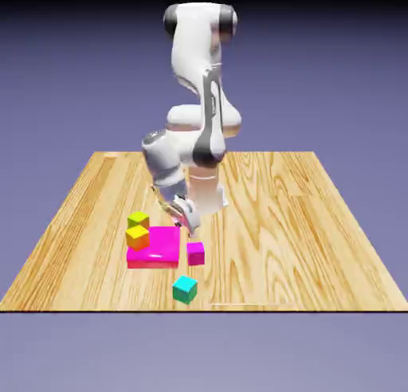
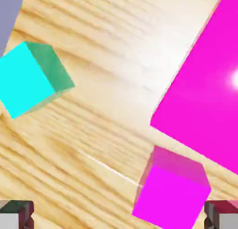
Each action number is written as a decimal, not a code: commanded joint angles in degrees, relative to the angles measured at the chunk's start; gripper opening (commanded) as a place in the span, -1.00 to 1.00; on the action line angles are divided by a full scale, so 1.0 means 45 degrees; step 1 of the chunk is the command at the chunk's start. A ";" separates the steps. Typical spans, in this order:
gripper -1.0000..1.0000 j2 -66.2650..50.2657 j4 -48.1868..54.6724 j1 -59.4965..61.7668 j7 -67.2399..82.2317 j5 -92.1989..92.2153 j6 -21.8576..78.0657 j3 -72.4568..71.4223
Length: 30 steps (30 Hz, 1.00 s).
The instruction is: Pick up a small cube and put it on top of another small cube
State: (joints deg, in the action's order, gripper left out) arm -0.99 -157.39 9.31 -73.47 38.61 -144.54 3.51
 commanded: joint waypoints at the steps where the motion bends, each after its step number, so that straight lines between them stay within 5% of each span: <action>1: 0.00 -0.0459 0.0049 0.0198 -0.0423 0.0526 0.0402 0.0048; 10: 0.00 -0.3407 0.0693 0.0313 0.2031 0.3837 -0.1456 -0.1330; 11: -1.00 -0.3407 0.0693 0.0313 0.2031 0.3837 -0.1456 -0.1330; 20: -1.00 -0.0500 0.0054 0.0210 -0.0460 0.0573 0.0437 0.0052; 30: -1.00 -0.2230 0.3976 0.4804 -0.5412 -0.0900 0.0890 -0.4561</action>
State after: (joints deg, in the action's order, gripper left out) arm -11.03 -139.50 30.93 -97.76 34.64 -140.59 -17.02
